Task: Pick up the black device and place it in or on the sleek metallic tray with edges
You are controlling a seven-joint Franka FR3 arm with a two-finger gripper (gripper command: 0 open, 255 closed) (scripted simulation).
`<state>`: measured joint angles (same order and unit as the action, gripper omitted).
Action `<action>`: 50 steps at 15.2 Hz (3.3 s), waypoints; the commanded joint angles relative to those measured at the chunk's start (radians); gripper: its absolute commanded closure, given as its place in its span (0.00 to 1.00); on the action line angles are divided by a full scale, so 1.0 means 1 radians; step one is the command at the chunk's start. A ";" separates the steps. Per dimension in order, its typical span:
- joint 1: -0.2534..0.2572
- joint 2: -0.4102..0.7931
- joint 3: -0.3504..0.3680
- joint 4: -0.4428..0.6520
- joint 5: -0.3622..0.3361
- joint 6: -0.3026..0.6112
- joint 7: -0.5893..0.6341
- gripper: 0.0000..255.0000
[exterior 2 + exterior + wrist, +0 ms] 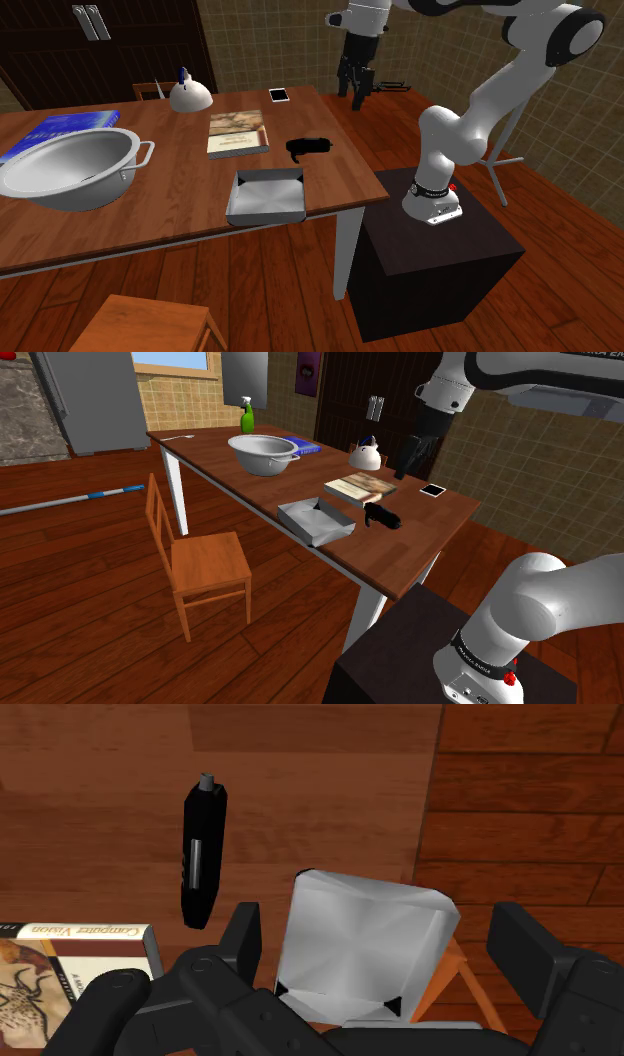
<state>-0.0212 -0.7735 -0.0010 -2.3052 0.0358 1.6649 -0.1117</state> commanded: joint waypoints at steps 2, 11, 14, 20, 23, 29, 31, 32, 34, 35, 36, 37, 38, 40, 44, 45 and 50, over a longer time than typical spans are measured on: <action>-0.008 0.007 -0.007 -0.022 -0.007 0.027 0.000 0.00; -0.089 0.120 -0.075 -0.181 -0.066 0.281 0.002 0.00; -0.116 0.178 -0.100 -0.217 -0.085 0.370 0.004 0.00; -0.141 0.260 -0.126 -0.268 -0.101 0.498 0.005 0.00; -0.140 0.283 -0.129 -0.292 -0.102 0.545 0.005 0.00; -0.140 0.296 -0.131 -0.304 -0.102 0.570 0.004 0.00; -0.140 0.296 -0.131 -0.304 -0.102 0.570 0.004 0.00; -0.140 0.296 -0.131 -0.304 -0.102 0.570 0.004 0.00; -0.140 0.295 -0.131 -0.304 -0.102 0.570 0.004 1.00; -0.140 0.295 -0.131 -0.304 -0.102 0.570 0.004 1.00; -0.140 0.295 -0.131 -0.304 -0.102 0.570 0.004 1.00; -0.140 0.295 -0.131 -0.304 -0.102 0.569 0.004 1.00; -0.140 0.295 -0.131 -0.304 -0.102 0.569 0.004 1.00; -0.140 0.295 -0.130 -0.304 -0.102 0.569 0.004 1.00; -0.140 0.283 -0.129 -0.286 -0.101 0.539 0.005 1.00; -0.140 0.277 -0.128 -0.276 -0.101 0.523 0.005 1.00; -0.140 0.252 -0.123 -0.226 -0.099 0.448 0.005 1.00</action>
<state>-0.1616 -0.5153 -0.1262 -2.5375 -0.0639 2.1276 -0.1083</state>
